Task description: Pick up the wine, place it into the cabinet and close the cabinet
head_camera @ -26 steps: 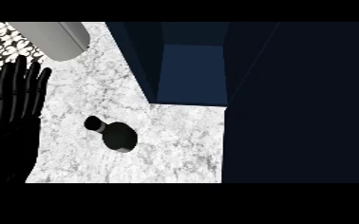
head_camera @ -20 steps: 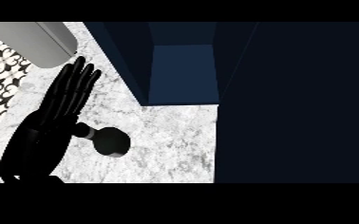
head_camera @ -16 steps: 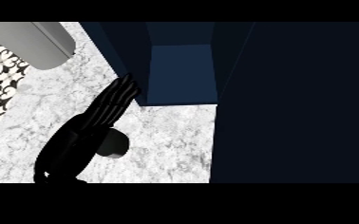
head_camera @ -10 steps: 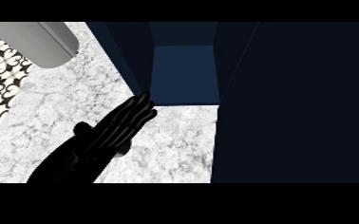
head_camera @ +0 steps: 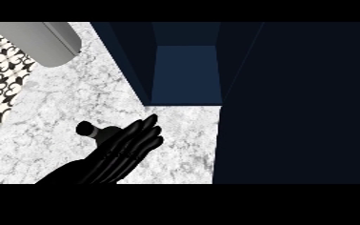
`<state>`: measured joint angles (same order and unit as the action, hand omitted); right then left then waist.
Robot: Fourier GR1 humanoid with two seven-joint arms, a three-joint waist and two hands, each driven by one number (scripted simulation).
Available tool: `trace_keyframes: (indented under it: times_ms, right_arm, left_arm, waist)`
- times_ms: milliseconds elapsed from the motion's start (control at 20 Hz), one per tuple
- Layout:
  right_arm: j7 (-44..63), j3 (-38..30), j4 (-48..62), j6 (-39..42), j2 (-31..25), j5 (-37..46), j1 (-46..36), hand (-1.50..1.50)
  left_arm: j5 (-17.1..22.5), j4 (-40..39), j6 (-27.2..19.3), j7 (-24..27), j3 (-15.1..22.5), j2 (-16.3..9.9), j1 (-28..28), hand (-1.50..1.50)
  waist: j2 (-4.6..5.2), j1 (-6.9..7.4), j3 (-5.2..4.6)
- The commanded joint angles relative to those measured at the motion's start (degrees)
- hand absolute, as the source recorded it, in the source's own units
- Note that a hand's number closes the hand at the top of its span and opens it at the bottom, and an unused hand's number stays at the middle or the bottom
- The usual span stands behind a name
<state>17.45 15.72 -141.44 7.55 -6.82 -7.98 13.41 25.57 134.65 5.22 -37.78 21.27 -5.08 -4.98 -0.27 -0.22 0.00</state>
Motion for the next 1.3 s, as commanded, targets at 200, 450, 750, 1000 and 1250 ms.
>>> trace_keyframes:
  times_ms: [200, 450, 750, 1000, 1250]
  right_arm:
    - [4.5, -0.3, -9.9, -0.3, -2.0, -1.9, 2.5, -1.5]
    - [7.6, 2.2, -13.2, -2.7, -1.6, 0.8, 3.1, -1.5]
    - [8.6, 0.8, -12.3, -3.4, -1.9, -0.9, 1.1, -1.5]
    - [7.1, 1.7, -12.9, -2.9, -2.2, -0.1, 2.9, -1.5]
    - [9.7, 2.8, -13.3, -4.6, -1.9, 1.3, -0.2, -1.5]
  left_arm:
    - [0.1, 12.4, -4.4, -6.8, 0.9, -1.4, 1.9, -1.5]
    - [-2.3, 12.2, -6.4, -7.0, 0.9, -1.3, 1.6, -1.5]
    - [-1.5, 13.5, -9.9, -10.7, -2.2, -1.8, -4.4, -1.5]
    - [-3.9, 11.3, -10.4, -9.3, -2.7, -2.5, -4.1, -1.5]
    - [-0.2, 11.3, -10.6, -12.2, -8.1, -4.1, -6.2, -1.5]
  waist:
    - [-0.09, 0.33, 0.01]
    - [-0.25, 0.22, -0.01]
    - [-0.26, 0.45, -0.01]
    - [-0.24, 0.11, -0.01]
    - [-0.12, 0.32, -0.05]
